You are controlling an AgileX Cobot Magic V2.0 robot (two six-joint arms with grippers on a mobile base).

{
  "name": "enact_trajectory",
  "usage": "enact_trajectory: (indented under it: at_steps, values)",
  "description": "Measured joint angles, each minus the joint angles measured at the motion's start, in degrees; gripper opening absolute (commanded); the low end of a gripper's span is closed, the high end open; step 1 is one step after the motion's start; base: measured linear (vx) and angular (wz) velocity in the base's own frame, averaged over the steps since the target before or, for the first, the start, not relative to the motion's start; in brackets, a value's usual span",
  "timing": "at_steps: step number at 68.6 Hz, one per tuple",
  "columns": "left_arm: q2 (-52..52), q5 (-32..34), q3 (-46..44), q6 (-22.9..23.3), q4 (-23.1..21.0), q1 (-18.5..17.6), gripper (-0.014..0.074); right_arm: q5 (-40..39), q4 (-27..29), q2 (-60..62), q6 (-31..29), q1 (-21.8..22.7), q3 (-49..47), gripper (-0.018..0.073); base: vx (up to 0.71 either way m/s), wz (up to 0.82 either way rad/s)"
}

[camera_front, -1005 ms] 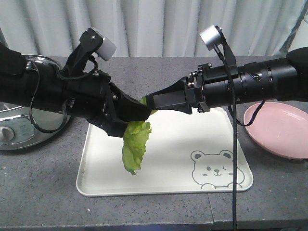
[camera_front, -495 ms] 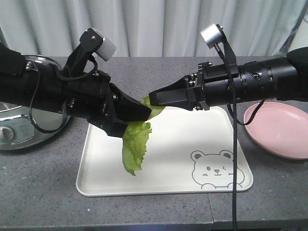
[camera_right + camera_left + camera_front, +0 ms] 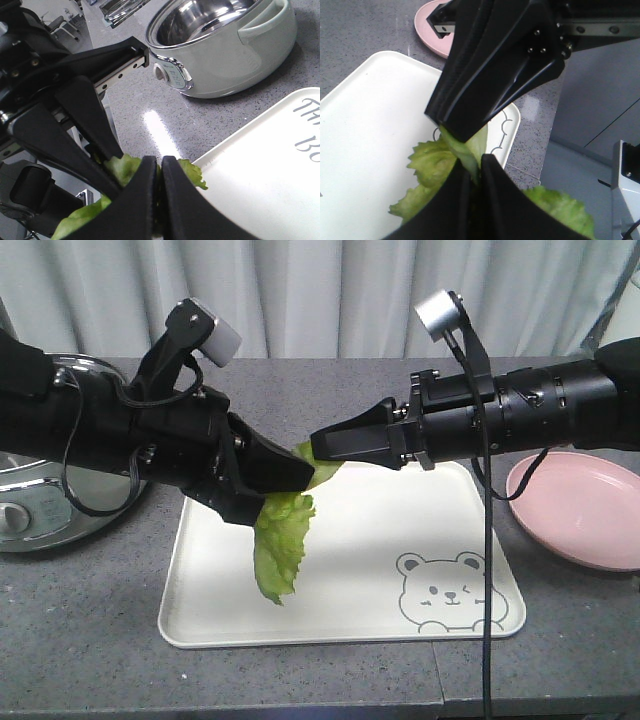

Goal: Transfer vegetables to tray and serve
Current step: 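Bring the right gripper to the leaf and grasp it, then open the left gripper, releasing the leaf to the right gripper, then carry the leaf with the right gripper onto the pink plate and release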

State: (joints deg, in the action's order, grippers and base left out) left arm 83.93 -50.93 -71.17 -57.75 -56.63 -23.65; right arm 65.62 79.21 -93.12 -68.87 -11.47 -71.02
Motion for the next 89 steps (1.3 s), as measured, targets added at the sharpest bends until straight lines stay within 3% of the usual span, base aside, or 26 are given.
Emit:
enact_trajectory:
  at_steps: [11, 23, 33, 50, 59, 68, 78, 89]
  values:
    - [0.0, 0.1, 0.0, 0.0, -0.1, 0.0, 0.0178, -0.1, 0.0, 0.0, 0.0, 0.0, 0.0, -0.0010, 0.00, 0.00]
    - [0.0, 0.0, 0.0, 0.0, -0.2, 0.0, 0.0430, -0.5, 0.0, 0.0, 0.0, 0.0, 0.0, -0.0008, 0.00, 0.00]
    - [0.0, 0.4, 0.0, 0.0, -0.2, 0.0, 0.0553, -0.6, -0.2, 0.0, 0.0, 0.0, 0.0, -0.0008, 0.00, 0.00]
    - [0.0, 0.4, 0.0, 0.0, -0.1, 0.0, 0.0566, -2.7, -3.8, 0.5, 0.4, 0.0, 0.0, -0.0006, 0.00, 0.00]
    - [0.0, 0.4, 0.0, 0.0, 0.2, 0.0, 0.0566, -7.1, -12.4, 3.2, 4.8, 0.0, 0.0, -0.0006, 0.00, 0.00]
    - [0.0, 0.4, 0.0, 0.0, 0.2, 0.0, 0.0566, -11.8, -23.9, 6.6, 13.6, 1.0, 0.0, -0.0006, 0.00, 0.00]
    - [0.0, 0.4, 0.0, 0.0, 0.2, 0.0, 0.0566, -12.3, -32.3, 10.1, 21.2, 6.8, 0.0, -0.0006, 0.00, 0.00]
    - [0.0, 0.4, 0.0, 0.0, 0.2, 0.0, 0.0566, -11.9, -34.3, 12.9, 23.4, 16.9, 0.0, -0.0006, 0.00, 0.00]
